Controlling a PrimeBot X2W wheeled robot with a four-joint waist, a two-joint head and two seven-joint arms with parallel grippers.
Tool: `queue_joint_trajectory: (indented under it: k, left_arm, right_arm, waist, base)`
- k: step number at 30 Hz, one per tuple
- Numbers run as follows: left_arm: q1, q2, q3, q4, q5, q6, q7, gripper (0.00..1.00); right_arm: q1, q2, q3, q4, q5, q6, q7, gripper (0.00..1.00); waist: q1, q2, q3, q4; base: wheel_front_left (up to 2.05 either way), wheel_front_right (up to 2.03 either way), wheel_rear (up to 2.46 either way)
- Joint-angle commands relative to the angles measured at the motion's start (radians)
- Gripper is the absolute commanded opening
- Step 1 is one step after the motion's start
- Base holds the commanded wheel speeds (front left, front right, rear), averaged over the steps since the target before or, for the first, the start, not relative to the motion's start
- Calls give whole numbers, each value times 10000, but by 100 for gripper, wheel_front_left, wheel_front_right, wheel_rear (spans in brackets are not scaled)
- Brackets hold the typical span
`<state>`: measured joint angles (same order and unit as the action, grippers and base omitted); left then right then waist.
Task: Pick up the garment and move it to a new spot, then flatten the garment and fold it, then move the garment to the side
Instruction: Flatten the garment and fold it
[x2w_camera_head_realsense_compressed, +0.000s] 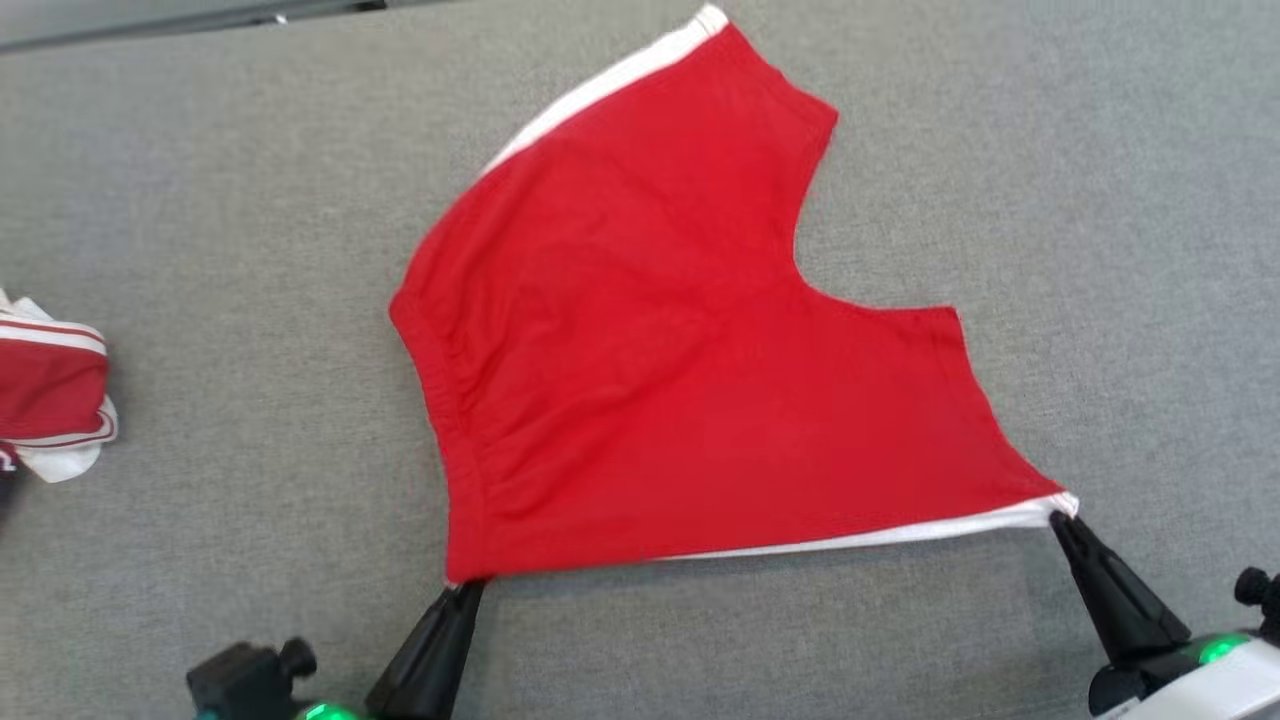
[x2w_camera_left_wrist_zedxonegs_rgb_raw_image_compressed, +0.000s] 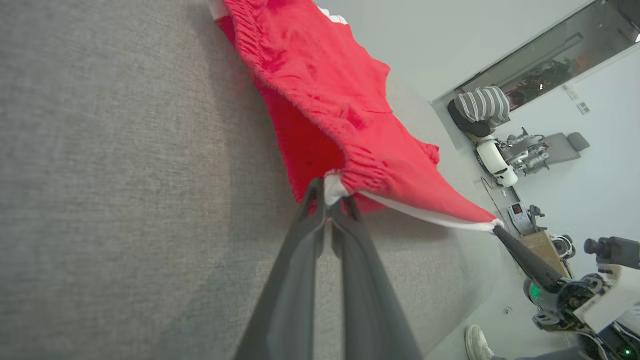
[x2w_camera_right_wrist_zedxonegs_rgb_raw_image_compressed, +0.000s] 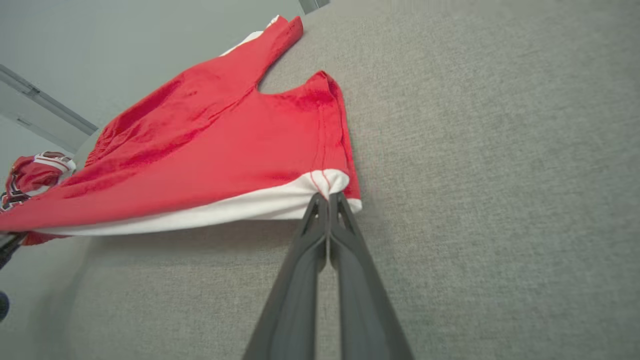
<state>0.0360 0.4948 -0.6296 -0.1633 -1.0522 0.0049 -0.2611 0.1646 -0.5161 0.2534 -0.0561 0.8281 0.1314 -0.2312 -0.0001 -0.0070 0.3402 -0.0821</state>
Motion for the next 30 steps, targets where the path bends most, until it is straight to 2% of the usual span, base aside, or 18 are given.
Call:
queue_joint_trajectory:
  k: [1,5,9,12,15,21,26,30]
  left_arm:
    - [437,-68,368,-103,176,-63,-51,0]
    - [898,-141,414,-394,314,-388,-28,0]
    - [325,146,570,-988,141,-209,517,0]
    - [-336,178,924,-1336,-204,-60,952,0]
    - [-1271,146,1069,-1371,-446,8,1503,0]
    - [-3245,-646,1142,-525,-1053,154,2329,0]
    - [-4556,-1362,774,730,-747,411,2680,0]
    - [-5169,-1739,596,1338,-702,467,2867,0]
  right_arm:
    - [-52,-4,-217,-204,71,-15,-123,0]
    - [-374,118,-366,-618,36,-15,-155,0]
    - [-1658,47,-255,-914,19,-13,296,0]
    - [-3207,149,-33,-874,104,-12,849,0]
    - [-4788,269,277,-362,124,-10,1348,0]
    - [-7345,427,373,1528,60,-7,1810,0]
    - [-8826,594,828,3237,-119,-7,1918,0]
    - [-9527,502,1120,3983,-85,-7,2051,0]
  waist:
    - [1,70,-358,79]
    - [1,70,-339,148]
    - [1,70,131,217]
    - [1,70,722,297]
    - [1,70,1170,545]
    - [1,70,1573,1464]
    - [1,70,1502,2120]
    - [1,70,1463,2462]
  base:
    - [0,0,0]
    - [0,0,0]
    - [0,0,0]
    - [0,0,0]
    - [0,0,0]
    - [0,0,0]
    - [0,0,0]
    - [0,0,0]
